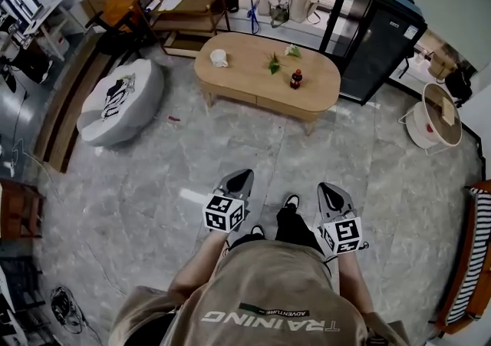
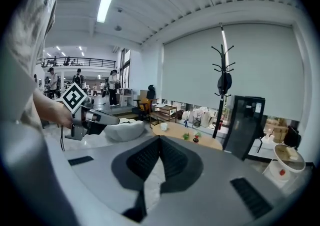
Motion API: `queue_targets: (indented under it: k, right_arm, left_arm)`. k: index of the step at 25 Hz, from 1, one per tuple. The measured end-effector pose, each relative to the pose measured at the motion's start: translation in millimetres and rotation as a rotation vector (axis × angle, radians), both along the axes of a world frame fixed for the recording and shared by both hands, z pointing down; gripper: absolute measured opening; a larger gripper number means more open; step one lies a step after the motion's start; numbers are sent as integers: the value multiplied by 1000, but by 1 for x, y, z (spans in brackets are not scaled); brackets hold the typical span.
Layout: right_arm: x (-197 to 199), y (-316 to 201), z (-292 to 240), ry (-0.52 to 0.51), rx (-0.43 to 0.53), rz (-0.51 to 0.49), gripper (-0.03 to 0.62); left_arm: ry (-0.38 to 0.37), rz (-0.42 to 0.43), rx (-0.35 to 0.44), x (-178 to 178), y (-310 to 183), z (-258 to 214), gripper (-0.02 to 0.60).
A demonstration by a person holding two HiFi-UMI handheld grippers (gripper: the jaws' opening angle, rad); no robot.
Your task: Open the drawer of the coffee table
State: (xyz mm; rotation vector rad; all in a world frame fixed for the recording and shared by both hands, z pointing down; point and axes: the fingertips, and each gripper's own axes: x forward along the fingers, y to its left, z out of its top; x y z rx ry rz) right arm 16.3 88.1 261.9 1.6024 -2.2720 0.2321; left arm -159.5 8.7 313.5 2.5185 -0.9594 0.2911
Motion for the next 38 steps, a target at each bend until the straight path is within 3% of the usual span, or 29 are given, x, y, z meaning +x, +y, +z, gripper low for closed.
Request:
queue_targets:
  k: [9, 15, 18, 23, 29, 38]
  right_arm:
    - [12, -87, -4, -28, 36, -116, -2]
    - [55, -140, -11, -52, 79, -141, -2]
    - [80, -153, -3, -54, 62, -151, -2]
    - [109, -161, 17, 28, 35, -207, -2]
    - [133, -178, 25, -61, 35, -177, -2]
    - [138, -191, 34, -84, 27, -174, -2]
  left_arm:
    - [-36, -74, 31, 10, -56, -20, -7]
    - [-64, -87, 97, 50, -101, -46, -7]
    - [-88, -70, 94, 76, -113, -45, -6]
    - [-126, -44, 86, 117, -125, -44, -6]
    - [-177, -12, 100, 144, -143, -45, -6]
    - [-191, 34, 90, 164, -158, -41, -6]
